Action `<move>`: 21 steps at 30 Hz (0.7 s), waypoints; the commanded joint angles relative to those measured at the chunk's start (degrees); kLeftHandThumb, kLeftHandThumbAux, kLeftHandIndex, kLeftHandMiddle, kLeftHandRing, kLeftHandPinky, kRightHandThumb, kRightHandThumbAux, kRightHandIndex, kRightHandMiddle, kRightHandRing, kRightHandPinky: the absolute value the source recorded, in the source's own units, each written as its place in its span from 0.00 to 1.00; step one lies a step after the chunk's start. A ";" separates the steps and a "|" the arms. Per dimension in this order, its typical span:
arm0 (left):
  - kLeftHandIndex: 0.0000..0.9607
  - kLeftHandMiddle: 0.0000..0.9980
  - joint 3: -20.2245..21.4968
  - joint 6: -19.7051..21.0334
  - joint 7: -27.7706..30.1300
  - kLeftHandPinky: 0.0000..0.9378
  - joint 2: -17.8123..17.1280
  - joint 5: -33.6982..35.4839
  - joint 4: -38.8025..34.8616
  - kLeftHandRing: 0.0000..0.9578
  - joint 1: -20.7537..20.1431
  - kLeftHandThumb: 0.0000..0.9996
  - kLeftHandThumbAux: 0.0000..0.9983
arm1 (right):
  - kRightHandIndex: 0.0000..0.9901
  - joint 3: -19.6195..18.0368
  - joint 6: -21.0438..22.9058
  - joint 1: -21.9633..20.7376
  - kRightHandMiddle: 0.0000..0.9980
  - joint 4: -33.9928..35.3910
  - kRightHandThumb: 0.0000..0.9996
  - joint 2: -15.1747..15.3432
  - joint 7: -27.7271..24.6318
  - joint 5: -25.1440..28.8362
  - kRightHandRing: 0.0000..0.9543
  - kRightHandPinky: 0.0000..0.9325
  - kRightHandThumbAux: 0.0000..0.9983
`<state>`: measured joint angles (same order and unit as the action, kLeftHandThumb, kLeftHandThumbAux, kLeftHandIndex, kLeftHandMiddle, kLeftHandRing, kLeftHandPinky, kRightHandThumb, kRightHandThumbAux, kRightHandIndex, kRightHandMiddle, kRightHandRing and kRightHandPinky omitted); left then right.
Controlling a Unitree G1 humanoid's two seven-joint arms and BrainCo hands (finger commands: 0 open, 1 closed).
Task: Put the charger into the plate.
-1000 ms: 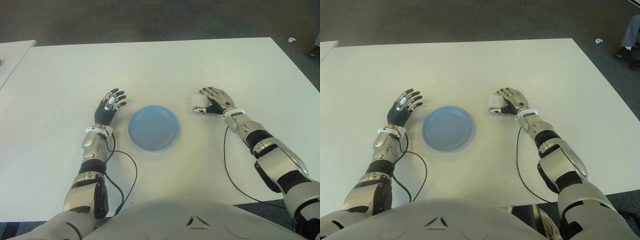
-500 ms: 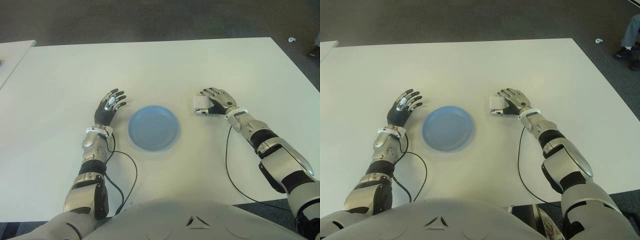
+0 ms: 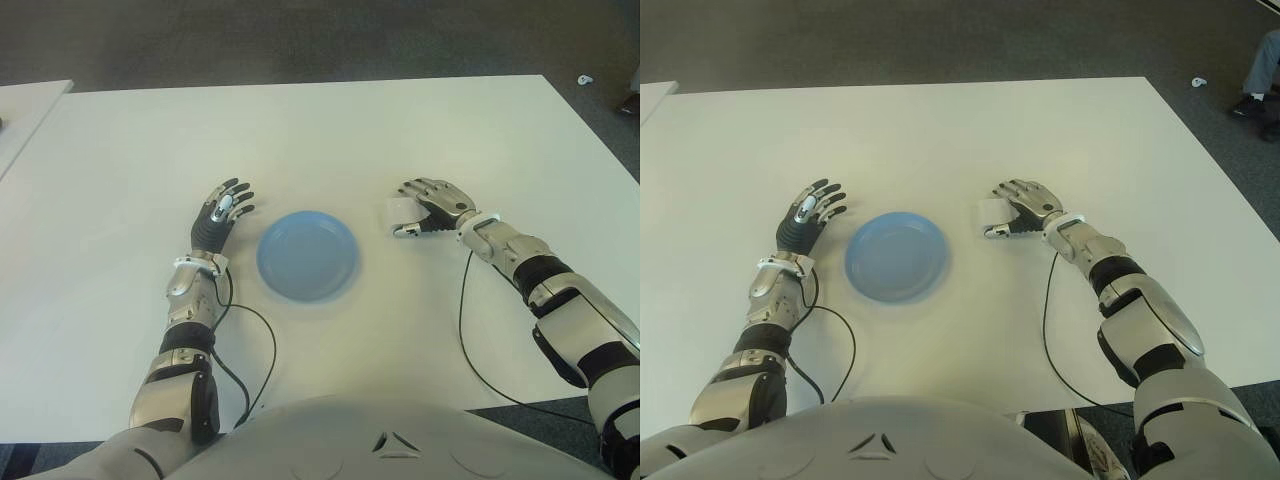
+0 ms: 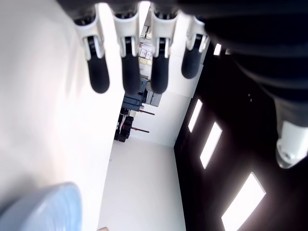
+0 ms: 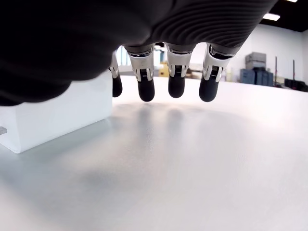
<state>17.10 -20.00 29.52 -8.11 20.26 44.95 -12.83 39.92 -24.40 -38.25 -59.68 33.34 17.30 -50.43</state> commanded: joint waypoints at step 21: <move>0.21 0.25 -0.13 3.62 0.03 0.31 1.41 0.62 0.67 0.28 2.69 0.01 0.51 | 0.00 -0.29 -3.45 2.25 0.00 1.62 0.27 0.72 -3.74 0.07 0.00 0.00 0.14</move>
<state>17.18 -18.96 29.53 -7.76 20.93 43.73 -12.45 39.21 -26.59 -37.89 -58.02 34.40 14.51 -50.10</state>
